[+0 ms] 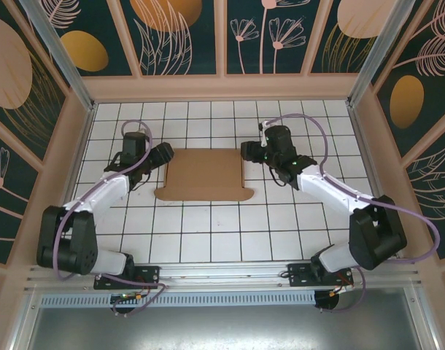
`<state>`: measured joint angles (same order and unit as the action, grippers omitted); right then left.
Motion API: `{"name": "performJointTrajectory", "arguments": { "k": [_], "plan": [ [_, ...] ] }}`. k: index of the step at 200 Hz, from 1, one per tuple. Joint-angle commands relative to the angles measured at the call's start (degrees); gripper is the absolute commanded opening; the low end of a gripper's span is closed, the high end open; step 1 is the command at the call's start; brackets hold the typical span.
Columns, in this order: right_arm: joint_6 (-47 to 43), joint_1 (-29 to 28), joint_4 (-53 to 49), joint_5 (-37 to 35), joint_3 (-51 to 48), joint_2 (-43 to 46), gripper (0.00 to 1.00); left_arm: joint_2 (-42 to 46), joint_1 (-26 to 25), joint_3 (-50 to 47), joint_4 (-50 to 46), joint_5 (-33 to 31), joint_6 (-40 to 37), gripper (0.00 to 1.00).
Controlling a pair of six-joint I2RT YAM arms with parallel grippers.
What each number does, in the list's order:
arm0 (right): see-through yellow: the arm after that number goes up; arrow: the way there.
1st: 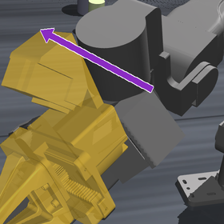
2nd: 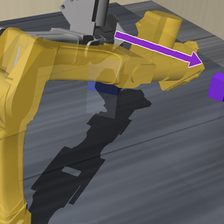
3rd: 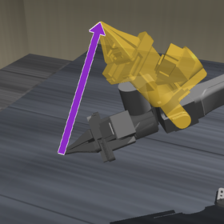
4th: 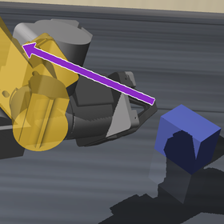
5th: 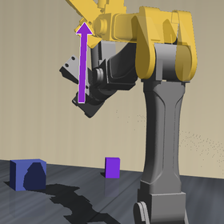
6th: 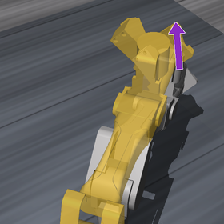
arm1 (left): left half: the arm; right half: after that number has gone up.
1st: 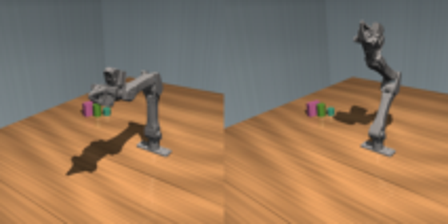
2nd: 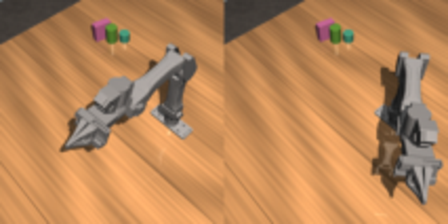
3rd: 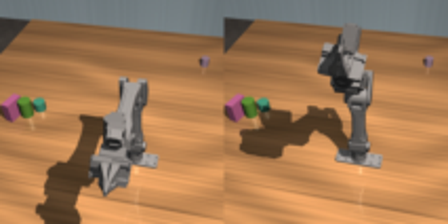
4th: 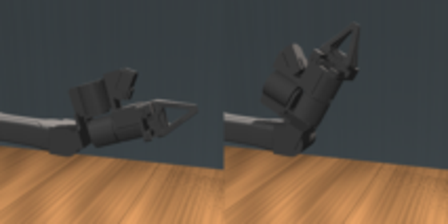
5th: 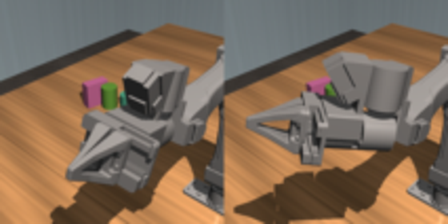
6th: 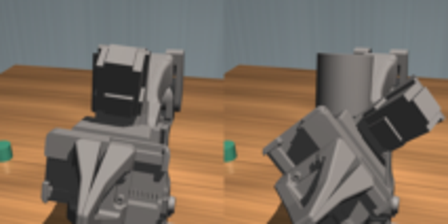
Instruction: Fold the paper box
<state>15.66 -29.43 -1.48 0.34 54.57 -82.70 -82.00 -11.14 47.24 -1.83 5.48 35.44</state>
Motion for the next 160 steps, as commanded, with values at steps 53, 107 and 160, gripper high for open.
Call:
{"name": "performJointTrajectory", "arguments": {
  "k": [53, 107, 160],
  "plan": [
    [4.15, 7.28, 3.19, 25.77, -2.34, -12.29, 0.66, -5.20, 2.92, -1.85, -0.14, 6.26, -1.68, 0.74],
    [4.01, 6.43, 4.05, 26.69, -1.77, -17.95, 0.65, -7.18, 3.07, -5.27, 3.96, 12.68, 1.11, 0.64],
    [1.14, 2.98, -0.82, 20.69, 1.09, -22.27, 0.61, -10.33, 3.05, -7.22, 4.62, 12.53, 3.43, 0.56]
  ]
}}
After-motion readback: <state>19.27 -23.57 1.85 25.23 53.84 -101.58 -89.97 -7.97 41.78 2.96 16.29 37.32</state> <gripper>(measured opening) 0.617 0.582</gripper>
